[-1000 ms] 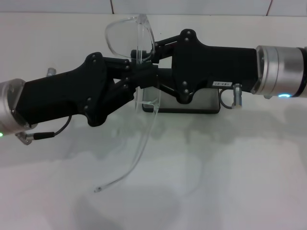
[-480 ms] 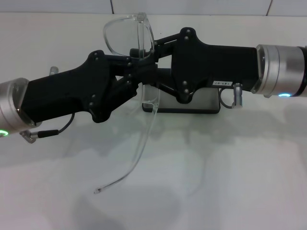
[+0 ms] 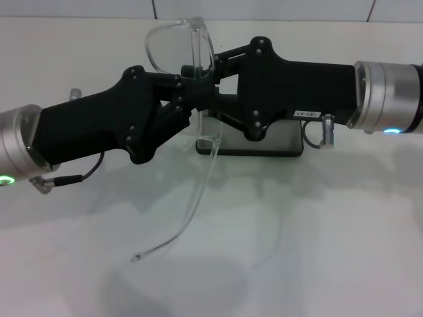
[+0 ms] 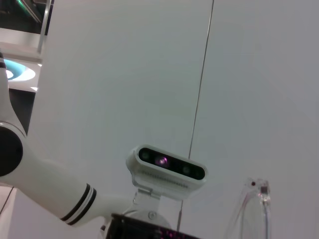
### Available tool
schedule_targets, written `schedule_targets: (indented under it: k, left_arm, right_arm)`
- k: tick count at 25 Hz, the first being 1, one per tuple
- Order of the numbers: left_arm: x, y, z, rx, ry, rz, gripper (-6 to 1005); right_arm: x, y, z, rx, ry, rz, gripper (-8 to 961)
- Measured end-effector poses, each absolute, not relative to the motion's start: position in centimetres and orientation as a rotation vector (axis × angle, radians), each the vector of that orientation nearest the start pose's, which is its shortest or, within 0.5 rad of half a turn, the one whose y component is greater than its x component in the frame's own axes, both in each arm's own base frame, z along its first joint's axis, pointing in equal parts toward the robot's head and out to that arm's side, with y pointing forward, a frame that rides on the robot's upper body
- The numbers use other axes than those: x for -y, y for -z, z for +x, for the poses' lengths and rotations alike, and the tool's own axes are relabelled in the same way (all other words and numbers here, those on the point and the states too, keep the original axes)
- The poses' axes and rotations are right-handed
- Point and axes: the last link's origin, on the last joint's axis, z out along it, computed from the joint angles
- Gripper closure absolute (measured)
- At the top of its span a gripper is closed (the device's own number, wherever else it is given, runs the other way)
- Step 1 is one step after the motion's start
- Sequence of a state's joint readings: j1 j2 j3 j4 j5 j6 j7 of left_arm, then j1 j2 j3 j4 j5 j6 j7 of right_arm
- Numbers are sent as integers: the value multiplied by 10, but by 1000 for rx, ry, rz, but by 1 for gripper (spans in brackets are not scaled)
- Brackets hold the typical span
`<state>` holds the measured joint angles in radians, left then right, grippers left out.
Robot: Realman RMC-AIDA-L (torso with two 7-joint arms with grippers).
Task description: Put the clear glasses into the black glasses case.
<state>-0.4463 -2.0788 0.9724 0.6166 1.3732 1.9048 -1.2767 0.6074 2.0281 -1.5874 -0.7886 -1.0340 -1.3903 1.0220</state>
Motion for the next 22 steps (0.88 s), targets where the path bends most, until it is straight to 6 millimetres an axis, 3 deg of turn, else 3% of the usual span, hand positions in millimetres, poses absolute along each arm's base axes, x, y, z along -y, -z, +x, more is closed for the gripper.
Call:
schedule_targets:
  k: [9,14,15,17,18,19,22]
  left_arm:
    - [-274,-38,-203,201,1633,-2657,948]
    - [-270,-52,-211,187,1663,-2595,948]
    - [-270,-55,-212,187,1665,-2582,948]
    - [-269,-59,-215,187,1666,-2560,948]
    - [-269,-60,-216,186,1667,-2556,948]
    - [-270,-60,-215,185,1669,-2558,948]
    - [-271,-51,-208,180,1663,-2614,948]
  right_arm:
    - [-345,22,119,214,-1226,-2652,836]
    - [-337,-17,135,171,-1463,-2504,836]
    - [-337,-17,135,171,-1463,-2504,836]
    - [-330,-39,146,171,-1580,-2408,836]
    - [-330,-39,146,171,-1580,-2408,836]
    - [-322,-61,158,166,-1714,-2265,836]
    - [-316,-74,164,184,-1830,-2120,836]
